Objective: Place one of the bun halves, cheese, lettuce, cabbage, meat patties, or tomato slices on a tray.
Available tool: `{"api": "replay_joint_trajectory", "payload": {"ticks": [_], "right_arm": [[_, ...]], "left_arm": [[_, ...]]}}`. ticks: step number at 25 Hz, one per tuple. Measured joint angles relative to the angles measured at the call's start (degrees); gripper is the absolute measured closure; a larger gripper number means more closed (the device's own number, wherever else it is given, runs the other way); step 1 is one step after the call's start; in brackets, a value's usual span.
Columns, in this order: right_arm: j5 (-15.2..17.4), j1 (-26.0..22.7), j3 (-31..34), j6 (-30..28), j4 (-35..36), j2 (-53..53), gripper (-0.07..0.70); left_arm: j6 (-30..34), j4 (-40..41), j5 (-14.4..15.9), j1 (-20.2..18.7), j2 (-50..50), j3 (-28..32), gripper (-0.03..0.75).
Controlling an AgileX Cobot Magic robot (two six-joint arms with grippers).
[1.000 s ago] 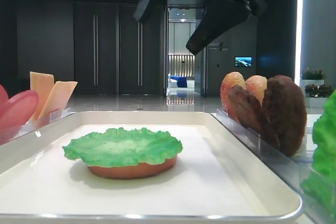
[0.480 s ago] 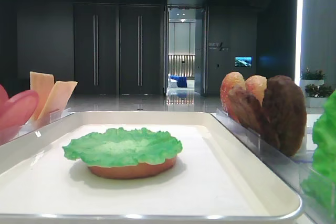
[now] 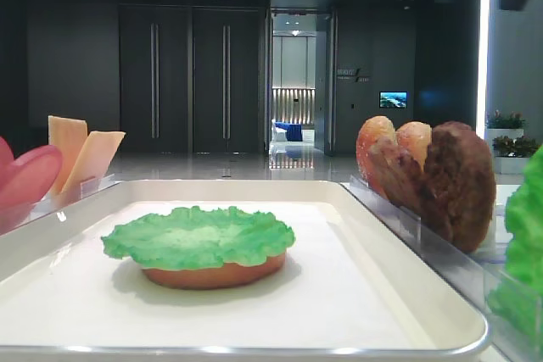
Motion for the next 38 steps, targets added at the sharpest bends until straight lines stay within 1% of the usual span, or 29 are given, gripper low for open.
{"api": "replay_joint_trajectory", "payload": {"ticks": [4,7,9,14,18,25,28,32,36,38], "right_arm": [[0.0,-13.2,0.0,-3.3,-0.8,0.0,0.219],[0.1,-19.3,0.0,-4.8,-1.6,0.0,0.219],[0.1,-21.1,0.0,-5.9,-1.6,0.0,0.219],[0.0,-22.1,0.6,-6.6,-1.8,-2.1,0.219],[-0.1,-22.6,5.6,-6.7,-2.4,-8.5,0.219],[0.1,-23.4,22.9,-6.5,-4.3,-27.4,0.219],[0.2,-23.4,31.2,-5.5,-4.3,-37.7,0.219],[0.3,-23.3,40.7,-5.1,-3.9,-52.1,0.219],[-1.1,-23.3,50.0,-5.2,-3.9,-63.3,0.219],[-1.9,-23.3,52.7,-5.3,-3.8,-67.9,0.219]], "left_arm": [[0.0,0.0,0.0,0.0,0.0,0.0,0.716],[0.0,0.0,0.0,0.0,0.0,0.0,0.716],[0.0,0.0,0.0,0.0,0.0,0.0,0.716],[0.0,0.0,0.0,0.0,0.0,0.0,0.716],[0.0,0.0,0.0,0.0,0.0,0.0,0.716],[0.0,0.0,0.0,0.0,0.0,0.0,0.716],[0.0,0.0,0.0,0.0,0.0,0.0,0.716],[0.0,0.0,0.0,0.0,0.0,0.0,0.716],[0.0,0.0,0.0,0.0,0.0,0.0,0.716],[0.0,0.0,0.0,0.0,0.0,0.0,0.716]]}}
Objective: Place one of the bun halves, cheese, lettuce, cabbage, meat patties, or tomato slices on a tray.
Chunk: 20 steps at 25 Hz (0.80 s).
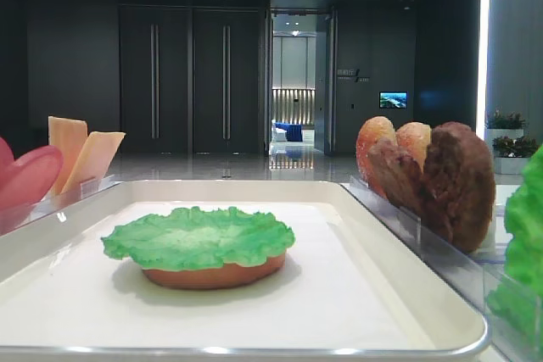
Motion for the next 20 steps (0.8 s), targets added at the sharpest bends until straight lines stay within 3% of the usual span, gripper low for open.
{"api": "replay_joint_trajectory", "payload": {"ticks": [4,14,20], "right_arm": [[-1.9,0.0,1.1,-1.8,1.4,-6.8,0.219],[-2.5,0.0,1.4,-5.4,3.9,-23.1,0.219],[-2.5,0.0,1.6,-5.9,4.1,-24.0,0.219]], "left_arm": [[0.0,0.0,0.0,0.0,0.0,0.0,0.716],[0.0,0.0,0.0,0.0,0.0,0.0,0.716],[0.0,0.0,0.0,0.0,0.0,0.0,0.716]]}}
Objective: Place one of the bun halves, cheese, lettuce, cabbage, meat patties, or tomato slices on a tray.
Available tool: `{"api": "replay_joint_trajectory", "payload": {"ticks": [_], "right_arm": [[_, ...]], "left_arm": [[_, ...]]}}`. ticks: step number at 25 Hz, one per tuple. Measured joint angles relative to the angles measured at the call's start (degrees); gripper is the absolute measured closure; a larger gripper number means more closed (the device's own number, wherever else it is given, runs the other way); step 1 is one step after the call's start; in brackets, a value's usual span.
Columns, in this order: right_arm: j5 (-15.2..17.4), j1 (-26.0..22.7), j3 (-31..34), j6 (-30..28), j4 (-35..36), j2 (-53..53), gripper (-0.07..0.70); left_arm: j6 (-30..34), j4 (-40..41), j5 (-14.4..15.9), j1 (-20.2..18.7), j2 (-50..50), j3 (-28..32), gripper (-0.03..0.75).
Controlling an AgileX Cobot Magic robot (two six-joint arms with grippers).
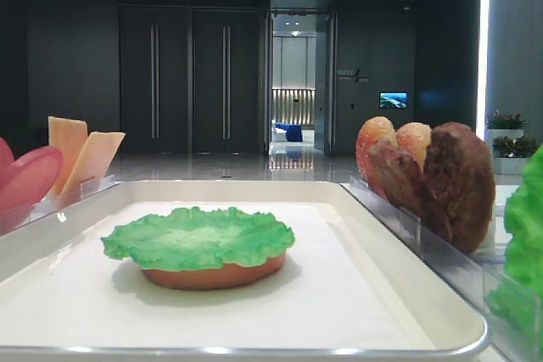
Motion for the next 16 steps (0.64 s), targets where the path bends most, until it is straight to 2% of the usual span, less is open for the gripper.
{"api": "replay_joint_trajectory", "payload": {"ticks": [16], "right_arm": [[-0.1,0.0,0.0,-0.1,0.0,0.0,0.219]], "left_arm": [[0.0,0.0,0.0,0.0,0.0,0.0,0.716]]}}
